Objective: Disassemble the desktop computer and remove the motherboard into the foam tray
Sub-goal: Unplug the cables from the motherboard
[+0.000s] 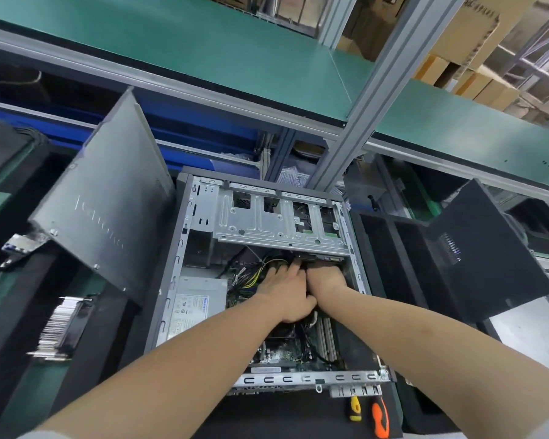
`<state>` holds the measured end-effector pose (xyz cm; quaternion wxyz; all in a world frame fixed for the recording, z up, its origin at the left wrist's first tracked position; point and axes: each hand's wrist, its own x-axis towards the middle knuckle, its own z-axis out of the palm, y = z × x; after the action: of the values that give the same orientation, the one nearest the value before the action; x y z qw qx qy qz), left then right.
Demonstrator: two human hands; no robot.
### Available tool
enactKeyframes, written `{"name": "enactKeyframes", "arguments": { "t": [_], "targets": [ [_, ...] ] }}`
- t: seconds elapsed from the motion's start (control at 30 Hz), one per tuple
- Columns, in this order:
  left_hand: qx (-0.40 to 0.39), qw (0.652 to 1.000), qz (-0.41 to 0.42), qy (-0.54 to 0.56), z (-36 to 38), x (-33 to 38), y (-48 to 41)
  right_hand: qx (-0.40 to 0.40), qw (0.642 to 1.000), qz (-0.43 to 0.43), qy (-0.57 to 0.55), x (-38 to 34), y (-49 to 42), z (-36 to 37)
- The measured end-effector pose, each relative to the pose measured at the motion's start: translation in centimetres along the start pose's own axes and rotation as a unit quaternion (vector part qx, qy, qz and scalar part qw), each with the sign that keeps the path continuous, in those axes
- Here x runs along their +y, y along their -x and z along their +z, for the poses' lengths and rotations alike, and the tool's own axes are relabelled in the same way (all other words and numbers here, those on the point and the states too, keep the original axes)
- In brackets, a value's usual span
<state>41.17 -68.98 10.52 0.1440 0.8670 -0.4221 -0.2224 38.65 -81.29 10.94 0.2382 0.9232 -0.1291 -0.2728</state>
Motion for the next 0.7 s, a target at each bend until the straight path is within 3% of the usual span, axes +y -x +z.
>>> {"name": "enactKeyframes", "arguments": {
  "t": [0.17,0.37,0.7],
  "targets": [
    [0.002,0.999,-0.011,-0.046,0.4,0.0,0.0,0.01,0.997,0.007,0.075,0.3,-1.2,0.5],
    [-0.005,0.997,0.003,-0.071,0.7,0.1,0.1,-0.043,0.986,-0.018,0.159,1.0,-1.6,0.4],
    [-0.013,0.994,-0.001,-0.111,0.7,0.5,0.5,-0.053,0.997,-0.015,0.056,1.1,-2.2,0.4]
  ]
}}
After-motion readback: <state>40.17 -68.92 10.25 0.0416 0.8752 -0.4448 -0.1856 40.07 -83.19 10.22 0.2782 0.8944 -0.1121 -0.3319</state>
